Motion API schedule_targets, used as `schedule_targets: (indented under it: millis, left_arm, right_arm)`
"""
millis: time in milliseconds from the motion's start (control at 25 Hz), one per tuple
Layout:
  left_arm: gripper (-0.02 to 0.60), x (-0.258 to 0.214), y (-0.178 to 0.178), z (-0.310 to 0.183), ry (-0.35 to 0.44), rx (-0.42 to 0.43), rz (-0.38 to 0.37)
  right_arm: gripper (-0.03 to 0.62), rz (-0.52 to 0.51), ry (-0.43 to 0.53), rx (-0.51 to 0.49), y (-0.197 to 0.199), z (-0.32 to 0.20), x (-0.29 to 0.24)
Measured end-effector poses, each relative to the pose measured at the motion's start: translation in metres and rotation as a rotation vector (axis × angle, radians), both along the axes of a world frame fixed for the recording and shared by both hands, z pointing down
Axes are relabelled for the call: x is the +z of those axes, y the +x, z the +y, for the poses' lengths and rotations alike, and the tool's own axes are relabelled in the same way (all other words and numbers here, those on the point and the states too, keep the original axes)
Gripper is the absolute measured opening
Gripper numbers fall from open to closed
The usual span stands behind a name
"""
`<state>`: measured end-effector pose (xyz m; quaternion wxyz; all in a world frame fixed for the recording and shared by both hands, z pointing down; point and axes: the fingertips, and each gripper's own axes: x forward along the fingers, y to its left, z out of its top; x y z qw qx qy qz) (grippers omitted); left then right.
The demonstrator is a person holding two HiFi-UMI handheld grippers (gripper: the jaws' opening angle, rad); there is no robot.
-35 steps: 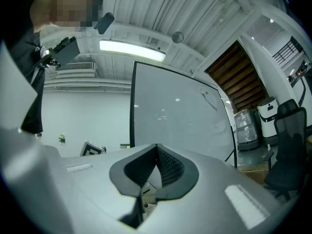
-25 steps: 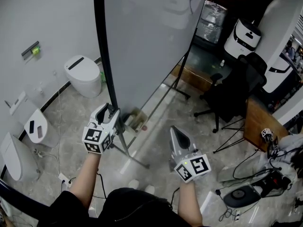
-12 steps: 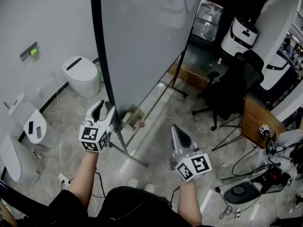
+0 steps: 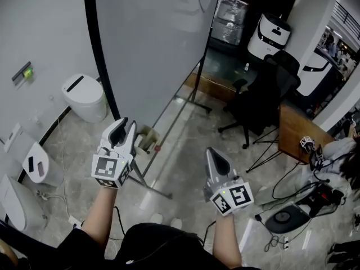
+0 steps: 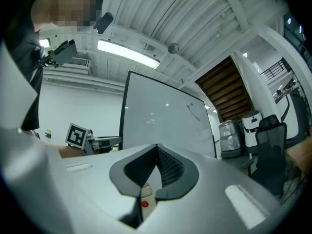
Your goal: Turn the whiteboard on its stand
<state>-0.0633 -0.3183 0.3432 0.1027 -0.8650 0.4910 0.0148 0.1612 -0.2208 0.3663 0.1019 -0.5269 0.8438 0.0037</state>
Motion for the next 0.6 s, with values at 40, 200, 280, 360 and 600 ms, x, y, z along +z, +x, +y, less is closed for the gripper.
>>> schedule_targets:
  millis: [40,200,280,360,600]
  left_arm:
    - [0.094,-0.001,0.007,0.0,-0.002,0.023,0.01]
    - [0.065,0.001,0.04,-0.003,-0.015,0.107,0.039]
    - [0.053,0.002,0.06,-0.005,-0.016,0.147,0.038]
    - [0.042,0.003,0.08,-0.006,-0.022,0.188,0.045]
    - [0.004,0.005,0.129,-0.007,-0.053,0.309,0.076]
  right_arm:
    - [0.009,0.003,-0.001,0.016,0.004,0.002,0.0]
    - [0.009,0.018,-0.016,0.08,0.017,0.002,0.001]
    - [0.009,0.024,-0.025,0.104,0.023,0.001,0.001]
    - [0.009,0.026,-0.031,0.122,0.027,0.001,0.001]
    - [0.009,0.031,-0.035,0.156,0.032,-0.005,-0.005]
